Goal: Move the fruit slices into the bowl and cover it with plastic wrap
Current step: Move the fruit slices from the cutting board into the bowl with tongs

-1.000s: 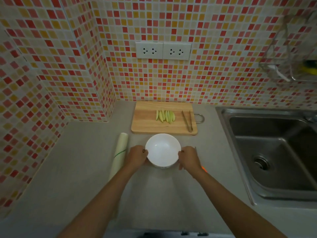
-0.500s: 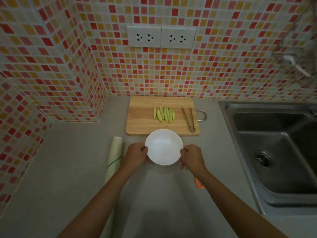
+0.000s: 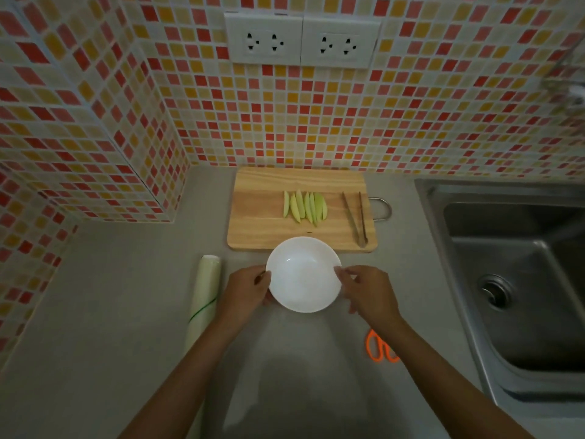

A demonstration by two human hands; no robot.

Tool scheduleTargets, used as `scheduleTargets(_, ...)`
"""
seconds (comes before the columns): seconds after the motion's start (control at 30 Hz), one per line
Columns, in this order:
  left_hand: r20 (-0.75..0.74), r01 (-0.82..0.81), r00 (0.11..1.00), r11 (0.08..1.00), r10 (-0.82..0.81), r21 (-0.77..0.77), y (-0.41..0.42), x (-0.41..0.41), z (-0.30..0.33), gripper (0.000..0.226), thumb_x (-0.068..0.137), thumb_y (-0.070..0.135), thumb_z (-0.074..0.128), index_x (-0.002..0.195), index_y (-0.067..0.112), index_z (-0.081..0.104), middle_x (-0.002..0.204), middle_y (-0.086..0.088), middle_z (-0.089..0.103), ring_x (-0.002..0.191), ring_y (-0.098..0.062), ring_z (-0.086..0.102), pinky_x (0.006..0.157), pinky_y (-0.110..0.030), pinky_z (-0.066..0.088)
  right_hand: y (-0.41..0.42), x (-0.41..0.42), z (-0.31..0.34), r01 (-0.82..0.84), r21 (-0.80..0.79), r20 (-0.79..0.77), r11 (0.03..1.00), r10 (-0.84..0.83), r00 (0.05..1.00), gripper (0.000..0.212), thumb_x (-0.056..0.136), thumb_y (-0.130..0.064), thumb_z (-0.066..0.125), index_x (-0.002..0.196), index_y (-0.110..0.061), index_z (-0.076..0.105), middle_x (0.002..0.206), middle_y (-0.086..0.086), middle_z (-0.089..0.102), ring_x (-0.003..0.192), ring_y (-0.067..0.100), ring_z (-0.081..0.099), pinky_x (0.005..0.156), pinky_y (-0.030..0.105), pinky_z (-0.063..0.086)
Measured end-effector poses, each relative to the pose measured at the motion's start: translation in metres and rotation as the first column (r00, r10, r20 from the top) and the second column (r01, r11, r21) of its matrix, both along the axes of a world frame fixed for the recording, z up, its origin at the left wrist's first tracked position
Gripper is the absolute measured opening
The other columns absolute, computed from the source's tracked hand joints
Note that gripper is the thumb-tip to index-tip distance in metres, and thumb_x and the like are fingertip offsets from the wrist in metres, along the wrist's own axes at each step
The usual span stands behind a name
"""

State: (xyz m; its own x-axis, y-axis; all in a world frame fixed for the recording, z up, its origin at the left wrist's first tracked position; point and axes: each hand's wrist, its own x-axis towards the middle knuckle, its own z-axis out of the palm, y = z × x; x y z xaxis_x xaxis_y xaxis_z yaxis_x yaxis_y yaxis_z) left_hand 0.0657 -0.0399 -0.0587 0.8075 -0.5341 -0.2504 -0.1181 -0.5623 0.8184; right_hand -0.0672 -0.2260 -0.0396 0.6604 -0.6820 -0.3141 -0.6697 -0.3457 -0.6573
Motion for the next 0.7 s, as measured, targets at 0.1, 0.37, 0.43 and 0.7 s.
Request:
scheduleTargets(0.1,-0.01,0.003,1.0,1.0,-0.003,-0.001,-0.001,0.001,0.0,0.037,0.094,0.01,0.049,0.062,0.025,0.06,0.056,0.002,0.064,0.055,-0.016,0.064,0.061,-0.035,0.055,-0.03,0.026,0.001,0.06,-0.358,-0.059,0.932,-0.087,0.994,0.041,0.09,-0.047,0.054,0.108,-0.013,0.067,0.096,0.013,0.071,0.09,0.033,0.068,0.077,0.036,0.051)
scheduleTargets(0.37,-0.018,0.013,1.0,1.0,-0.013,0.007,-0.005,0.006,0.0,0.028,0.094,0.015,0.048,0.078,0.012,0.07,0.064,-0.002,0.069,0.061,-0.022,0.067,0.065,-0.043,0.058,-0.081,0.099,-0.01,-0.027,-0.439,-0.366,0.898,-0.151,0.918,0.042,0.093,-0.038,0.047,0.119,-0.008,0.06,0.123,0.012,0.054,0.105,0.031,0.062,0.083,0.037,0.048)
scheduleTargets(0.43,-0.015,0.017,1.0,1.0,-0.016,0.005,-0.005,0.005,0.0,0.029,0.094,0.015,0.048,0.075,0.021,0.069,0.061,0.005,0.067,0.059,-0.016,0.067,0.062,-0.039,0.058,-0.083,0.103,-0.01,-0.013,-0.442,-0.364,0.897,-0.167,0.916,0.033,0.093,-0.025,0.045,0.115,-0.008,0.063,0.12,0.012,0.057,0.104,0.03,0.063,0.083,0.036,0.049)
scheduleTargets(0.7,-0.028,-0.008,1.0,1.0,0.008,0.001,-0.005,0.007,-0.003,0.027,0.094,0.015,0.05,0.076,0.017,0.07,0.062,-0.003,0.068,0.061,-0.022,0.067,0.067,-0.043,0.059,-0.058,0.099,0.004,-0.097,-0.382,-0.177,0.919,0.03,0.984,0.035,0.09,-0.035,0.056,0.09,-0.002,0.066,0.095,0.015,0.069,0.09,0.032,0.065,0.064,0.031,0.041)
